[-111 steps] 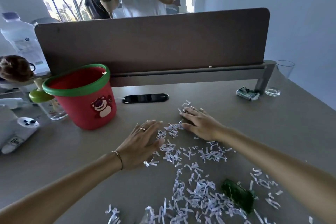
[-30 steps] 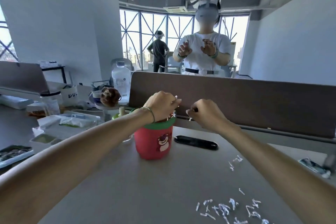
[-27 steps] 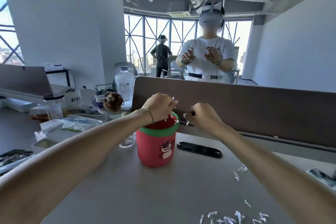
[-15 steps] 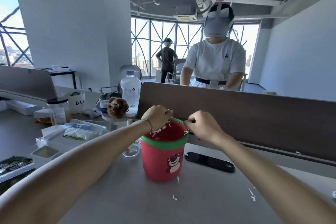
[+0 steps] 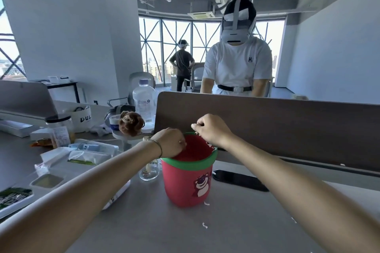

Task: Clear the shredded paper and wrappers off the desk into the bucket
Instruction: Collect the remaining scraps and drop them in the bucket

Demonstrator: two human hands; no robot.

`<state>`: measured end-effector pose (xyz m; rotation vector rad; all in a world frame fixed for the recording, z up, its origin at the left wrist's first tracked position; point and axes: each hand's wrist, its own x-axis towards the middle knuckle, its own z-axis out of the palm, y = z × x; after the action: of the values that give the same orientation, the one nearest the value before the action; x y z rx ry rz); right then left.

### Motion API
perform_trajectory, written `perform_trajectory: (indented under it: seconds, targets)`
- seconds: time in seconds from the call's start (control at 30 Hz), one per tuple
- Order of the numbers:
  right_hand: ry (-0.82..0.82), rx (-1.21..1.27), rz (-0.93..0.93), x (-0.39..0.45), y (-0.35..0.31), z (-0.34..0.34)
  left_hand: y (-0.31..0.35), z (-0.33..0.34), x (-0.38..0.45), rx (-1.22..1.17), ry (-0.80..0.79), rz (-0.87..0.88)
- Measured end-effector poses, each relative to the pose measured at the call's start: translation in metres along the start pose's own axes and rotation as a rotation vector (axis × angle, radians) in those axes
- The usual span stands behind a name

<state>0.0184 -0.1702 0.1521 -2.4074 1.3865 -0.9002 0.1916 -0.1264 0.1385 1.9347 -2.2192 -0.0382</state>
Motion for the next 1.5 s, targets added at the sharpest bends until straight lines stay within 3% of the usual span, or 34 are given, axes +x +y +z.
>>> perform_trajectory:
  seconds: [0.27,0.5,0.67,0.93,1.13,1.27,1.5]
  targets:
    - [-0.013,0.008,0.051,0.017,-0.014,0.027,-0.016,-0.006,-0.023,0.088,0.001,0.0]
    - [-0.166,-0.033,0.051,0.008,-0.007,0.024,-0.015,-0.006,-0.03,0.046,0.022,-0.031]
    - [-0.235,-0.047,-0.049,-0.01,-0.004,0.008,-0.008,-0.002,-0.036,0.074,0.061,-0.017]
    - [0.074,-0.143,-0.289,-0.074,-0.007,-0.028,0.023,0.014,-0.076,0.096,0.416,0.122]
    - [0.123,-0.095,-0.248,-0.134,0.0,-0.024,0.052,0.036,-0.121,0.164,0.513,0.312]
    - [-0.044,-0.181,-0.134,-0.169,0.023,0.005,0.057,0.07,-0.15,0.188,0.471,0.382]
    - [-0.49,-0.194,0.086,-0.19,0.057,0.063,0.029,0.123,-0.194,0.071,0.199,0.239]
